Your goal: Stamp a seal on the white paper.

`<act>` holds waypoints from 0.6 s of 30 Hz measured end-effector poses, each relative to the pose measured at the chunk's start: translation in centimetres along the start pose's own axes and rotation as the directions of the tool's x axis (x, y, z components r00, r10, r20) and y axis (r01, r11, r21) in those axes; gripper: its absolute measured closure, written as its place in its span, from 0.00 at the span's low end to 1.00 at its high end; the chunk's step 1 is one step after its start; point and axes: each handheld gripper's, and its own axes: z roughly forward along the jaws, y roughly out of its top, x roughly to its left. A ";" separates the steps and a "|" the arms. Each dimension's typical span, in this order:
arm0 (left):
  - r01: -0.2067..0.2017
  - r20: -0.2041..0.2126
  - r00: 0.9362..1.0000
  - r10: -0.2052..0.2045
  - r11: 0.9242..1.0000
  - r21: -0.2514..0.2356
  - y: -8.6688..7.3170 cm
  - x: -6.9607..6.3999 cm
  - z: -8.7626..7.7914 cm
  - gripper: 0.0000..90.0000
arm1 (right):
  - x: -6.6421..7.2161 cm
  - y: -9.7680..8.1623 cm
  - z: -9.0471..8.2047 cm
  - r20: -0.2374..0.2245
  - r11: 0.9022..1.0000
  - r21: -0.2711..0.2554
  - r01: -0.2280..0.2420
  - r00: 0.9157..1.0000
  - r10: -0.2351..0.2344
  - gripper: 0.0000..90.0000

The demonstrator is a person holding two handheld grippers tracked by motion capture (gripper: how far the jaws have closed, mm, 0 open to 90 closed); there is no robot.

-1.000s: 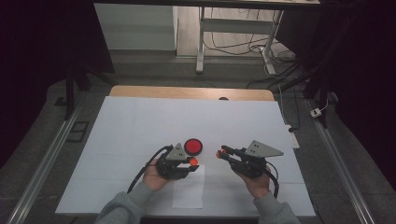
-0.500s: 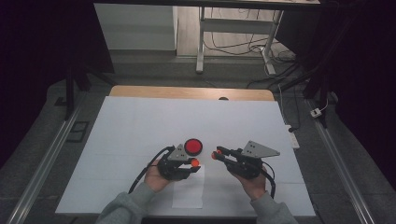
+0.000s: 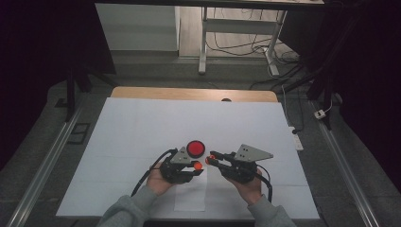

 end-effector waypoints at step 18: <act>-0.005 0.007 1.000 0.005 1.000 -0.001 0.1 -0.3 0.3 0.72 | 0.7 -0.4 1.1 -0.031 0.999 0.032 -0.007 0.999 0.008 0.80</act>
